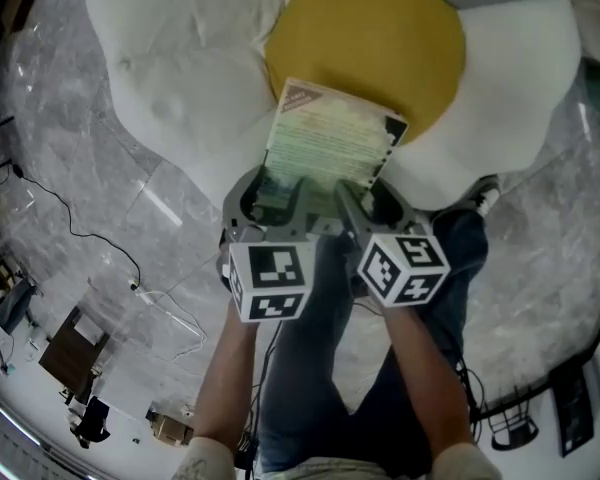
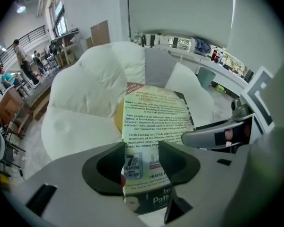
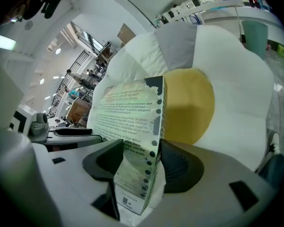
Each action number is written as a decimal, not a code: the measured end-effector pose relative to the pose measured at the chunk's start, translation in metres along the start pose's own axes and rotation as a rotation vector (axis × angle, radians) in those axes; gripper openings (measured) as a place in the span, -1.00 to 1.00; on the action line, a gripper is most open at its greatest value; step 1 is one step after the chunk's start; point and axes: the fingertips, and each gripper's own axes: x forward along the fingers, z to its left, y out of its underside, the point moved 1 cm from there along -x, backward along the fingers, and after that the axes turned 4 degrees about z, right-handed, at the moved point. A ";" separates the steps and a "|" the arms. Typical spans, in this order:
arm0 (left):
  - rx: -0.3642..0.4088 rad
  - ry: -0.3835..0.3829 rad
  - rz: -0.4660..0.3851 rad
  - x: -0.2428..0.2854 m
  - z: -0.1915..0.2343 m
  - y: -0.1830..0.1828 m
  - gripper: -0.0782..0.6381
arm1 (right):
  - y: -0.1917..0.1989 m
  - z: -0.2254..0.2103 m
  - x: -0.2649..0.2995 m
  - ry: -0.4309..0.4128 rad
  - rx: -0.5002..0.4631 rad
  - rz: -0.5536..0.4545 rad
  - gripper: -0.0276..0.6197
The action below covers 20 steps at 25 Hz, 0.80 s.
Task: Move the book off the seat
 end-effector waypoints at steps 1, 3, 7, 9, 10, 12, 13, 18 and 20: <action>-0.002 -0.006 -0.018 -0.007 0.001 -0.007 -0.13 | -0.008 0.005 -0.006 0.001 -0.016 -0.012 -0.12; -0.007 -0.021 -0.057 -0.025 0.005 -0.023 -0.14 | -0.026 0.017 -0.020 0.008 -0.051 -0.040 -0.13; -0.025 -0.042 -0.149 -0.070 0.007 -0.077 -0.14 | -0.085 0.040 -0.063 0.016 -0.138 -0.113 -0.13; -0.020 -0.059 -0.202 -0.091 0.006 -0.109 -0.15 | -0.119 0.049 -0.085 0.018 -0.181 -0.158 -0.13; -0.016 -0.069 -0.229 -0.103 0.006 -0.126 -0.15 | -0.135 0.054 -0.098 0.019 -0.199 -0.181 -0.13; -0.009 -0.086 -0.269 -0.132 0.003 -0.158 -0.15 | -0.166 0.067 -0.127 0.018 -0.223 -0.223 -0.13; -0.006 -0.092 -0.290 -0.148 0.003 -0.171 -0.15 | -0.179 0.075 -0.142 0.016 -0.225 -0.241 -0.13; 0.013 -0.116 -0.388 -0.227 0.000 -0.234 -0.15 | -0.239 0.114 -0.214 0.002 -0.243 -0.336 -0.14; 0.017 -0.128 -0.437 -0.255 -0.004 -0.260 -0.15 | -0.265 0.126 -0.242 0.003 -0.279 -0.382 -0.14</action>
